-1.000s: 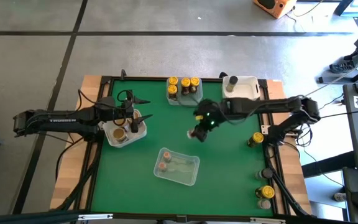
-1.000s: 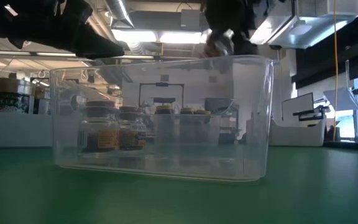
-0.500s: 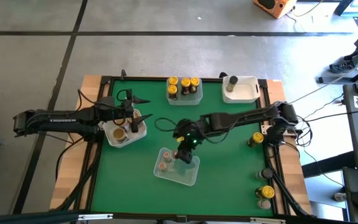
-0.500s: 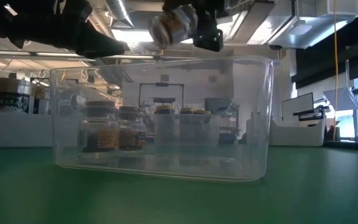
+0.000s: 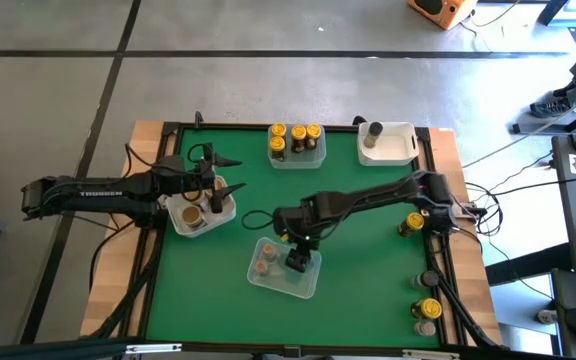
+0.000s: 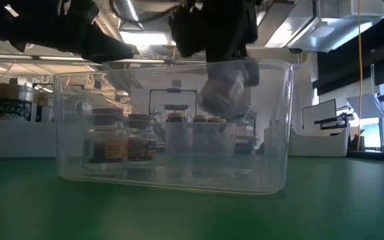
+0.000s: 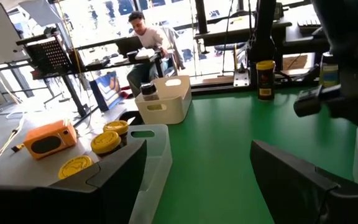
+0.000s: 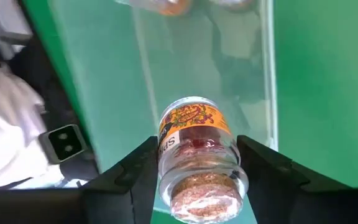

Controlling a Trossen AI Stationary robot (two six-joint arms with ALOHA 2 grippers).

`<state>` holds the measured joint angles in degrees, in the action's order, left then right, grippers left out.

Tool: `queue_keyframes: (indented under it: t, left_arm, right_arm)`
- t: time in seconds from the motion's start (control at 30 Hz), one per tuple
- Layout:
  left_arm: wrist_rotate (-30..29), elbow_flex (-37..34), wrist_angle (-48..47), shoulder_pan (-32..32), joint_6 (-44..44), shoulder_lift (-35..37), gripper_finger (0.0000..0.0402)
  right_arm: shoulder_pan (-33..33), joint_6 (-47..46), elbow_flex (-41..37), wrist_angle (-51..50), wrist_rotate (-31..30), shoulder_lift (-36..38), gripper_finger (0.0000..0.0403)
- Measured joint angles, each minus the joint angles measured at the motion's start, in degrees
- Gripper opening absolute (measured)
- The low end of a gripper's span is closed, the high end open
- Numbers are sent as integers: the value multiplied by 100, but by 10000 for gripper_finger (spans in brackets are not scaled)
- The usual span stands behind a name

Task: Sort spices by type
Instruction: Put the brown spice bottle into the bottom transparent bin

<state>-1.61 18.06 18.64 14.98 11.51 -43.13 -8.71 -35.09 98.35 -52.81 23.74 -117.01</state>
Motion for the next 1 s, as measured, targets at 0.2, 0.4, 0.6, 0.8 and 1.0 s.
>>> queue_keyframes:
  t: [0.2,0.4,0.6,0.8,1.0]
  left_arm:
    - [0,0,4,0,-70,0,285]
    - [0,0,3,0,-85,0,285]
    - [0,0,1,0,-85,0,285]
    - [0,0,6,0,-85,2,285]
    - [0,0,6,0,-86,2,285]
  right_arm:
    - [-70,-55,0,-131,16,-275,196]
    - [-73,-65,-14,-354,-53,-429,196]
    - [-70,-8,-28,-629,-595,-488,194]
    - [-66,96,-28,-887,-1161,-488,199]
    - [-66,113,-28,-1088,-1482,-523,201]
